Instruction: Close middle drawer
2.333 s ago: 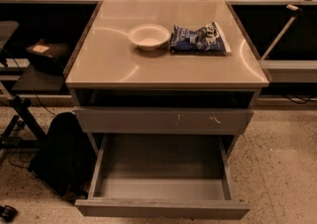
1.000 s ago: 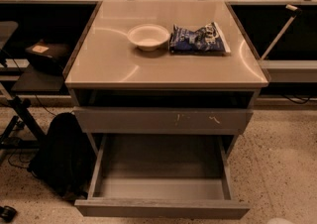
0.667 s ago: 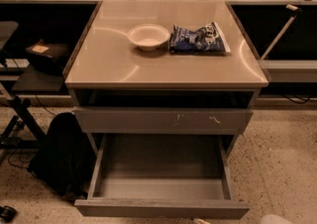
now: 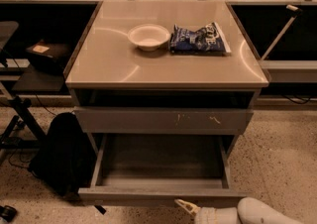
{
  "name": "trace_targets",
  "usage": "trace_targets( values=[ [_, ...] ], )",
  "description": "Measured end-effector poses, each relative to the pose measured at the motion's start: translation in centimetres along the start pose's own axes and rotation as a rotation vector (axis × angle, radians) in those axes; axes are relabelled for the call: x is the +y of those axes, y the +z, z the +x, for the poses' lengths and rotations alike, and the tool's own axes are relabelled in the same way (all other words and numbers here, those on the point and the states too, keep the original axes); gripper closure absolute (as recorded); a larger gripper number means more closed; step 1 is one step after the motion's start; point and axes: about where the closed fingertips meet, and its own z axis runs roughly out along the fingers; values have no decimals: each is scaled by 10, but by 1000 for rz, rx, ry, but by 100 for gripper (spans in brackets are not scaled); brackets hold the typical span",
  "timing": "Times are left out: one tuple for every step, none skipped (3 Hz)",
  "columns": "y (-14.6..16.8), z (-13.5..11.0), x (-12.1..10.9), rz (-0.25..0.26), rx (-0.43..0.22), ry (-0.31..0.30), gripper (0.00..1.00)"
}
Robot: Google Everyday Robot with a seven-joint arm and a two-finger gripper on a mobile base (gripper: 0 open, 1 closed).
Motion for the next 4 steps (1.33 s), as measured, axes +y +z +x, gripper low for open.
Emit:
trace_targets(
  values=[
    [23,-49,-26,80,-9,-124,0],
    [29,-55,-48,160,15,-144,0],
    [32,-57,-45,142,19,-149,0],
    [38,-49,-42,126,118,-145,0]
  ],
)
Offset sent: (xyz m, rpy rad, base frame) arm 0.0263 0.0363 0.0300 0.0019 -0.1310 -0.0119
